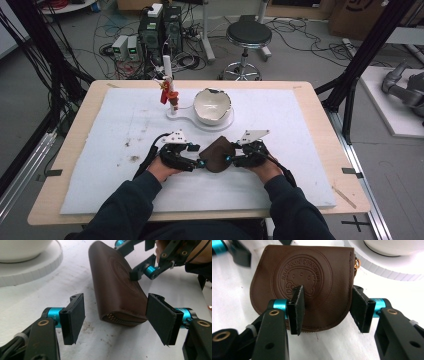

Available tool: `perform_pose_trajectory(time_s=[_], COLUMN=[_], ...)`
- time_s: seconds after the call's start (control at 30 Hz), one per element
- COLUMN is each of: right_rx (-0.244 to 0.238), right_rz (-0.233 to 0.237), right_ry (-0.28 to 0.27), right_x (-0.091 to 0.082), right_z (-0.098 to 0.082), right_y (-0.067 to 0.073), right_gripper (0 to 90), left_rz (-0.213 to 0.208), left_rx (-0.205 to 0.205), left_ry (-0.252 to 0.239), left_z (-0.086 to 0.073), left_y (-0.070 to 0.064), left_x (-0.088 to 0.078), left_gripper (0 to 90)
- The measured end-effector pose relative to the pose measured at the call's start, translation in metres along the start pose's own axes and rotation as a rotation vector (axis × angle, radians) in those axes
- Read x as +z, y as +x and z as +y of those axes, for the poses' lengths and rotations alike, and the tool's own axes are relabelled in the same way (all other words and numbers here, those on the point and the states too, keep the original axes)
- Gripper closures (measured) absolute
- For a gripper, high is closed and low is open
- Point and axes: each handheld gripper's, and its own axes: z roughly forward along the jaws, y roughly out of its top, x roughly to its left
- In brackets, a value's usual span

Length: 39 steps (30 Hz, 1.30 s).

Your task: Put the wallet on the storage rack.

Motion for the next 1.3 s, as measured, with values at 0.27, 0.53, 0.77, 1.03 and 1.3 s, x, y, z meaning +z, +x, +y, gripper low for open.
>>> perform_pose_trajectory(time_s=[0.27,0.53,0.77,1.03,1.3], right_rx=[0.003,0.100,0.175,0.198,0.179], right_rz=[0.054,0.176,0.228,0.340,0.331], right_ry=[-0.049,-0.052,-0.067,-0.077,-0.122], right_x=[-0.007,-0.009,0.005,0.006,-0.007], right_z=[0.001,-0.007,-0.012,-0.013,-0.010], right_y=[-0.004,-0.016,-0.027,-0.034,-0.036], right_gripper=[53.7,47.6,20.5,45.0,61.7], left_rz=[-0.021,-0.040,-0.051,-0.025,-0.027], left_rx=[-0.008,0.062,0.138,0.095,0.017], left_ry=[0.028,-0.018,-0.044,-0.023,-0.009], left_z=[0.000,0.002,0.003,0.002,0.001], left_y=[0.004,0.002,-0.001,0.002,0.008], left_x=[-0.003,-0.010,-0.012,-0.011,-0.012], left_gripper=[51.7,60.4,63.1,58.8,47.7])
